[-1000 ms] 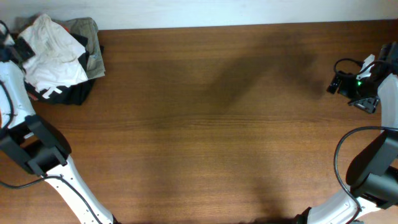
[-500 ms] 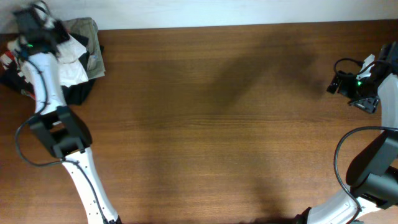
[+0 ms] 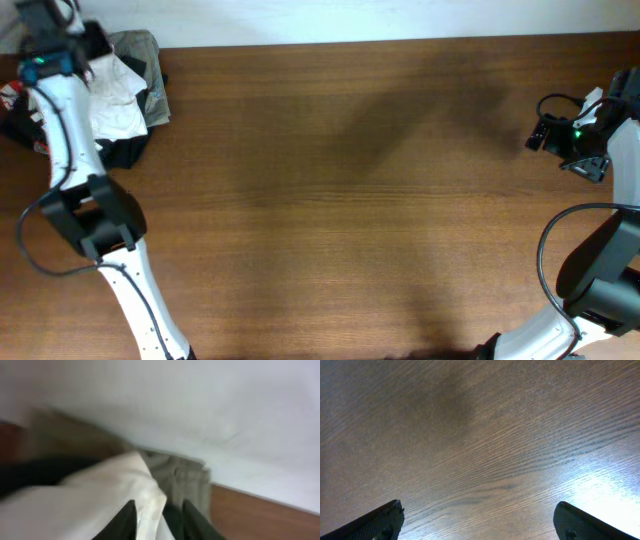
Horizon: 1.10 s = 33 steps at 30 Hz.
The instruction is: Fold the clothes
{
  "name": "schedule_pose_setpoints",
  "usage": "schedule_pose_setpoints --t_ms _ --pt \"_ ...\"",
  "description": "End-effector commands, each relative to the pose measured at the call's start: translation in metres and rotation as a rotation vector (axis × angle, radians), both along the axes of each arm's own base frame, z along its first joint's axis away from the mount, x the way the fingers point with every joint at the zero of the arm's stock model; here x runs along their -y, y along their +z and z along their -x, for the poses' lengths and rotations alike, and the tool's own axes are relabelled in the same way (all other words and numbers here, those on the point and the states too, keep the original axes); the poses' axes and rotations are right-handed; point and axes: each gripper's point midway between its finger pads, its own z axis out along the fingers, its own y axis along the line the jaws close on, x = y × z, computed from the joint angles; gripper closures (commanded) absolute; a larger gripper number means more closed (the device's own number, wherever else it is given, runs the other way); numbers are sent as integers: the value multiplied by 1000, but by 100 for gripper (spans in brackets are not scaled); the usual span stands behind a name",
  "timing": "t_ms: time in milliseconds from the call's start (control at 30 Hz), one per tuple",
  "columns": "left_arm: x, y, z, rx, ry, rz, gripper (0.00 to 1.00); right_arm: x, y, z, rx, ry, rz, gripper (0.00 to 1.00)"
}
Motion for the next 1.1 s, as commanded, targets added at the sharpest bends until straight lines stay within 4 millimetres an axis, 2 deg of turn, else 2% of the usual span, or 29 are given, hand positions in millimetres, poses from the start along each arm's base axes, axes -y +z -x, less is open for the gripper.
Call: schedule_pose_setpoints --t_ms 0,67,133,167,233,333,433,500,533,600,700,833,933,1067 --pt "10 137 45 151 2 -55 51 1 13 -4 28 2 22 1" --pt "23 161 79 105 1 -39 26 1 13 -4 28 2 22 1" --pt "33 172 110 49 2 -19 13 1 13 -4 28 2 22 1" --pt "42 176 136 -6 2 0 1 1 13 -4 28 2 22 1" --pt "55 183 173 -78 1 25 1 1 13 -4 28 2 22 1" --pt "74 193 216 -139 -15 60 1 1 13 -6 38 3 21 1" --pt "107 204 264 -184 -84 136 1 13 24 -30 142 4 71 1" --pt "121 211 284 -191 -115 167 1 17 29 -38 182 5 91 1" --pt "125 214 290 -188 -122 172 1 12 29 -39 191 15 67 1" --pt "131 223 296 -161 -141 176 1 -29 21 -18 119 47 -148 1" --pt "134 228 300 -148 -149 178 1 -71 44 -33 248 125 -398 1" --pt "145 231 299 -133 -199 215 1 -110 85 -31 420 360 -556 1" --pt "148 234 301 -124 -212 222 1 -113 110 -14 439 400 -470 1" --pt "148 235 303 -120 -209 217 1 -101 171 33 464 365 -138 1"
